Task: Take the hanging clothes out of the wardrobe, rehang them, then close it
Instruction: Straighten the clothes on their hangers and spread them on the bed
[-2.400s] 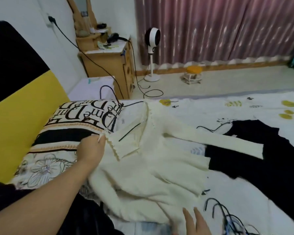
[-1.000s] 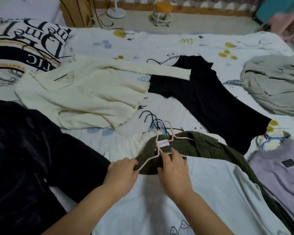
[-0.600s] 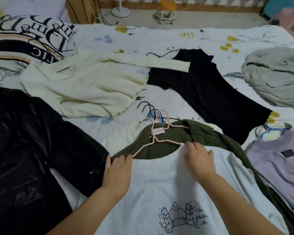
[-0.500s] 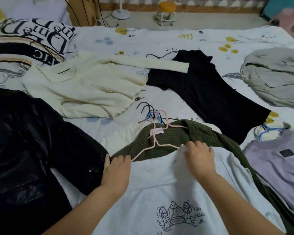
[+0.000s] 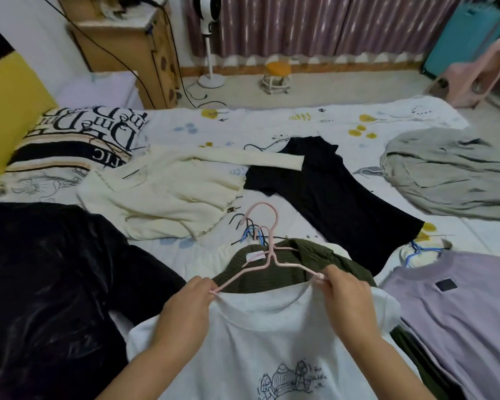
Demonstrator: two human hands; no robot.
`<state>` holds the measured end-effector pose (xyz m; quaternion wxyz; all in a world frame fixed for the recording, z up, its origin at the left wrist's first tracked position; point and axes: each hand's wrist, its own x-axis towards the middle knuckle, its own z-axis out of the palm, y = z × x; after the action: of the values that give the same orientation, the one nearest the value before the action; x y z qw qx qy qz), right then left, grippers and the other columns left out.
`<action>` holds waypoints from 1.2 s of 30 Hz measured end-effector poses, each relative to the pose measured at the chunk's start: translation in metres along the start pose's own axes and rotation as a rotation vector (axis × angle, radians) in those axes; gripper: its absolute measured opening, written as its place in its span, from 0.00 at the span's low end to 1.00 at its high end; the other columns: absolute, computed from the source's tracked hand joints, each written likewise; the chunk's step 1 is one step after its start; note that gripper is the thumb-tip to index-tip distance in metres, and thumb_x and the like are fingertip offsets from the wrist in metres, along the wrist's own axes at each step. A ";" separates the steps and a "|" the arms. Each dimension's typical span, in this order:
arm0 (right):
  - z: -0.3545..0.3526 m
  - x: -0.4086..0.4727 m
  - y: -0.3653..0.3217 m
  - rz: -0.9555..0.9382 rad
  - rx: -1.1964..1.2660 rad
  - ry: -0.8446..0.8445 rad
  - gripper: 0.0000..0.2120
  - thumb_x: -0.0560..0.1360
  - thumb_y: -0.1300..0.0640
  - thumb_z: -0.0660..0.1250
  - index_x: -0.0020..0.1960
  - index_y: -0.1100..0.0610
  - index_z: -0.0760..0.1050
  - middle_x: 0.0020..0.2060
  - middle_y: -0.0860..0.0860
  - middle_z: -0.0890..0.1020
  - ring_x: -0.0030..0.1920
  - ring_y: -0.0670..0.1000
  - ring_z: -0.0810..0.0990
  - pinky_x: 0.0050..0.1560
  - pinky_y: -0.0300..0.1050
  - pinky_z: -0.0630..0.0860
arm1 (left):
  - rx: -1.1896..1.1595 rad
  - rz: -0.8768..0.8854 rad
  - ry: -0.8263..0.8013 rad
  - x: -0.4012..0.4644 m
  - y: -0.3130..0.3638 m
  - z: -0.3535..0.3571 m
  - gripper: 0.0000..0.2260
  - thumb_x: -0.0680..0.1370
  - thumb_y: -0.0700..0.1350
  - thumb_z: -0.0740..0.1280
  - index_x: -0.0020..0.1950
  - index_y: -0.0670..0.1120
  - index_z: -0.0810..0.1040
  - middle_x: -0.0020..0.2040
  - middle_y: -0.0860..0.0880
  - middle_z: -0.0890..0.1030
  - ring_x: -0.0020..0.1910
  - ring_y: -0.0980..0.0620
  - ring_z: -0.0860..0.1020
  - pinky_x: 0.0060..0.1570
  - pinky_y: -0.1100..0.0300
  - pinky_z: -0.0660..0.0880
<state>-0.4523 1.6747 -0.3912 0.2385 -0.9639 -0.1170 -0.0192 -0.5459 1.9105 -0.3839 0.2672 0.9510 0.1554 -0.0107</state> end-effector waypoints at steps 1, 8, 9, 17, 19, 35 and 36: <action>-0.013 -0.005 -0.006 0.008 0.030 0.021 0.16 0.76 0.57 0.65 0.33 0.49 0.62 0.26 0.42 0.65 0.32 0.51 0.65 0.40 0.47 0.59 | -0.023 -0.002 -0.001 -0.004 0.006 -0.010 0.07 0.80 0.41 0.58 0.48 0.50 0.74 0.39 0.59 0.69 0.38 0.58 0.71 0.36 0.68 0.65; -0.085 -0.042 -0.035 0.072 0.068 0.115 0.24 0.73 0.60 0.69 0.30 0.45 0.57 0.25 0.42 0.65 0.31 0.51 0.65 0.39 0.47 0.59 | -0.169 0.032 -0.020 -0.045 0.044 -0.068 0.21 0.78 0.44 0.63 0.70 0.56 0.64 0.46 0.56 0.72 0.44 0.57 0.73 0.45 0.68 0.66; -0.094 -0.051 -0.039 0.085 0.069 0.148 0.24 0.73 0.61 0.69 0.30 0.45 0.56 0.25 0.42 0.65 0.31 0.50 0.64 0.39 0.47 0.58 | -0.181 0.046 -0.015 -0.053 0.048 -0.075 0.21 0.78 0.44 0.64 0.68 0.57 0.65 0.45 0.56 0.72 0.43 0.58 0.73 0.44 0.68 0.67; -0.148 -0.135 -0.071 0.087 0.037 0.461 0.07 0.71 0.62 0.65 0.36 0.53 0.72 0.28 0.48 0.76 0.32 0.56 0.74 0.40 0.42 0.52 | -0.107 0.212 -0.034 -0.121 0.067 -0.136 0.13 0.74 0.49 0.69 0.31 0.56 0.71 0.30 0.55 0.74 0.34 0.59 0.73 0.34 0.68 0.65; -0.166 -0.157 -0.081 0.074 0.044 0.505 0.05 0.70 0.58 0.61 0.35 0.52 0.71 0.28 0.48 0.76 0.33 0.56 0.75 0.39 0.42 0.51 | -0.125 0.252 -0.014 -0.143 0.072 -0.149 0.11 0.74 0.49 0.69 0.32 0.53 0.73 0.29 0.53 0.74 0.33 0.59 0.72 0.34 0.67 0.65; -0.293 -0.319 -0.084 0.152 0.012 0.707 0.14 0.70 0.64 0.71 0.36 0.49 0.71 0.30 0.41 0.70 0.33 0.47 0.69 0.42 0.46 0.62 | -0.351 0.584 0.074 -0.277 0.152 -0.189 0.17 0.71 0.41 0.72 0.30 0.60 0.74 0.36 0.65 0.79 0.41 0.62 0.76 0.36 0.72 0.67; -0.301 -0.327 -0.079 0.154 0.005 0.718 0.15 0.70 0.64 0.72 0.36 0.48 0.70 0.30 0.41 0.70 0.32 0.48 0.69 0.42 0.46 0.62 | -0.344 0.604 0.078 -0.283 0.161 -0.189 0.16 0.71 0.41 0.72 0.30 0.60 0.74 0.37 0.65 0.79 0.42 0.61 0.76 0.36 0.72 0.67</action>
<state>-0.7833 1.5324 -0.1191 0.2674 -0.9012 0.0470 -0.3379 -0.7786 1.7946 -0.1113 0.4083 0.8948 -0.1235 0.1318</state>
